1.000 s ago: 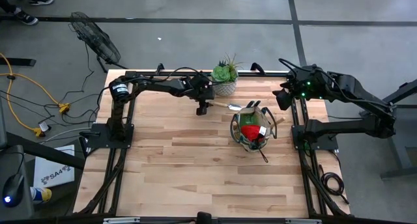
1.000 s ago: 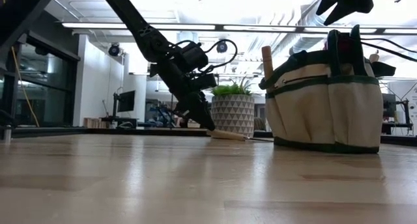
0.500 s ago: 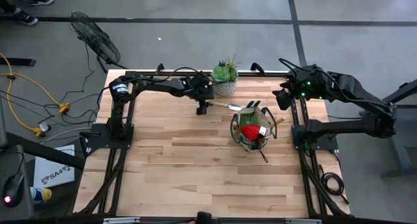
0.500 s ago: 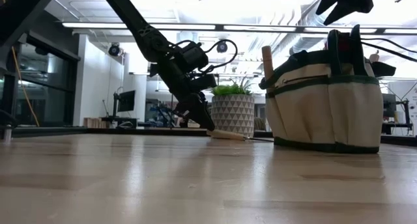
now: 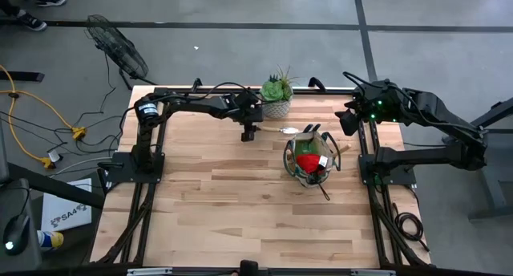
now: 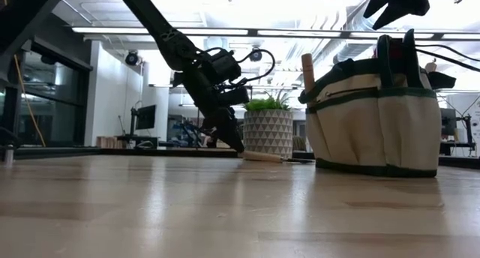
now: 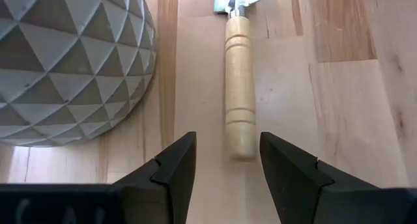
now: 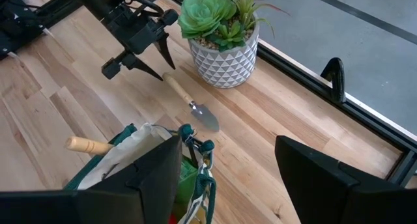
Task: Pick & Place Garden tools in Gardening bag
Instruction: Put the brown trowel into the brown gardening bag
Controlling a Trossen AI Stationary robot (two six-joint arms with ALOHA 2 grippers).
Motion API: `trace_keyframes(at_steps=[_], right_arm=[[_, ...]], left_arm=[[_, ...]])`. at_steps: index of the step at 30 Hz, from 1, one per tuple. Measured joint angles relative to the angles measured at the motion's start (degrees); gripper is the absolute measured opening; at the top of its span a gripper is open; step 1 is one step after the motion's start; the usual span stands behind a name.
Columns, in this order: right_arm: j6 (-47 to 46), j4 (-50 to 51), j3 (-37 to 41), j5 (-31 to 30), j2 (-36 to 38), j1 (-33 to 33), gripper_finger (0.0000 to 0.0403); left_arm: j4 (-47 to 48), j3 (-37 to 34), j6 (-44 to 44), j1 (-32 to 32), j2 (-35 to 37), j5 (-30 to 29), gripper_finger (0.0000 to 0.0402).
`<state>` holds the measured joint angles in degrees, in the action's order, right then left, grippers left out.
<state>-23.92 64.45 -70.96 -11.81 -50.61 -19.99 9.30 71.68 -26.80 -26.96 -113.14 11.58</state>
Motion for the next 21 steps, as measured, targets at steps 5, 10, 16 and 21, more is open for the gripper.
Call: trace_keyframes(at_steps=[5,10,16,21], right_arm=[[0.0,0.02,0.0,-0.02,0.01,0.0,0.0238],[0.0,0.02,0.0,0.0,0.01,-0.02,0.0238],[0.0,0.02,0.0,0.0,0.0,-0.02,0.0238],[0.0,0.02,0.0,-0.01,-0.01,0.01,0.0238]], left_arm=[[0.12,0.0,0.04,0.0,0.0,-0.03,0.0164],[0.53,0.0,-1.22,0.0,0.0,-0.03,0.0164],[0.9,-0.02,-2.9,0.0,-0.5,0.01,0.0164],[0.77,-0.02,-2.96,0.0,-0.5,0.03,0.0164]])
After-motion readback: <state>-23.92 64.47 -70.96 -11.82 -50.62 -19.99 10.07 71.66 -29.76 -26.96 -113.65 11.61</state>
